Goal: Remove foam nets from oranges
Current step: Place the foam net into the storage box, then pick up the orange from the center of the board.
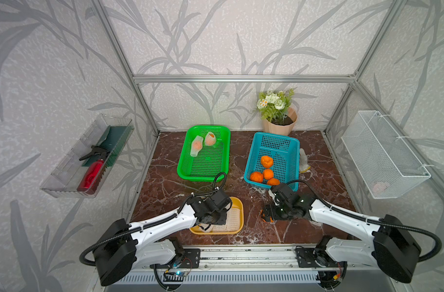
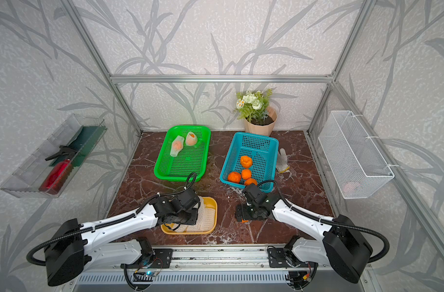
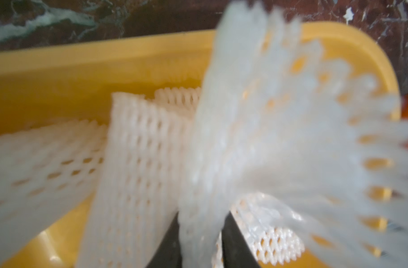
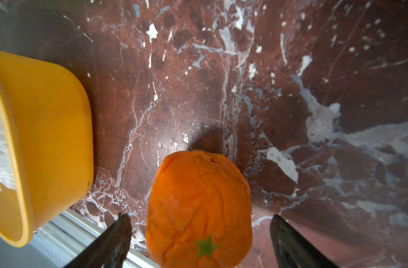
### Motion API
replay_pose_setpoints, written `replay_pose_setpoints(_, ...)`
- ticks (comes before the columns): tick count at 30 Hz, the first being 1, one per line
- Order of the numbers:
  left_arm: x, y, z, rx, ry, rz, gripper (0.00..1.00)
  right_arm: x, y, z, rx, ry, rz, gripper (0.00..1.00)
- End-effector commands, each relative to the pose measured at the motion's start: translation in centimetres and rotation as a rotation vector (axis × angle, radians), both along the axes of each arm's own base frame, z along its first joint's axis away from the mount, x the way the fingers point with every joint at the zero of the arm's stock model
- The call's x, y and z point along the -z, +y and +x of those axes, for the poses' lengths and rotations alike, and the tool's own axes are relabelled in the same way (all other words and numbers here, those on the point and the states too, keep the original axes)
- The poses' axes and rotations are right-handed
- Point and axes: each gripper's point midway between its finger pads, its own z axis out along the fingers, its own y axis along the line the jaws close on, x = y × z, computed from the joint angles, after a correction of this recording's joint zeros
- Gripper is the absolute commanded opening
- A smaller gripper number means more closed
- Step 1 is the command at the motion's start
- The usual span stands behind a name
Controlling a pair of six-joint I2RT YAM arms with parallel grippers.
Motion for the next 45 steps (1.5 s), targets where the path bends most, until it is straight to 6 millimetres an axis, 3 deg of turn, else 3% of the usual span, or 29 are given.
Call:
replay_pose_setpoints(1,-1.9,0.2,0.2,-0.019,-0.012,0.001,0.46,0.4,0.3,0.6,0.020,-0.014,-0.001,0.90)
replay_pose_setpoints(5,-4.7,0.3,0.7,-0.031,-0.059,-0.020,0.57,0.9,0.1,1.0,0.036,-0.022,-0.026,0.85)
replay_pose_setpoints(13,-10.0,0.6,1.4,-0.041,-0.176,-0.100,0.61,1.3,-0.6,1.2,0.044,-0.034,-0.060,0.72)
replay_pose_setpoints(17,-12.3,1.5,1.7,-0.039,-0.257,-0.111,0.62,0.5,-0.9,0.9,0.043,-0.047,-0.053,0.61)
replay_pose_setpoints(21,-15.6,2.2,2.7,-0.005,-0.394,-0.119,0.69,-1.0,-1.4,0.2,0.036,-0.065,-0.037,0.54)
replay_pose_setpoints(26,-20.2,2.8,4.2,0.038,-0.560,-0.094,0.84,-3.9,-1.7,-1.0,0.042,-0.094,0.036,0.49)
replay_pose_setpoints(28,-21.3,2.4,4.9,0.065,-0.589,-0.085,0.88,-5.3,-1.8,-1.4,0.054,-0.106,0.070,0.48)
replay_pose_setpoints(31,-21.5,2.1,6.3,0.071,-0.567,-0.041,0.89,-7.9,-2.2,-1.5,0.072,-0.145,0.098,0.48)
replay_pose_setpoints(37,-21.3,1.9,9.4,0.030,-0.552,-0.041,0.90,-13.4,-2.7,1.3,0.084,-0.277,0.081,0.48)
replay_pose_setpoints(45,-22.1,2.4,11.4,0.035,-0.599,-0.039,0.90,-15.2,-3.6,9.2,0.072,-0.303,-0.068,0.48)
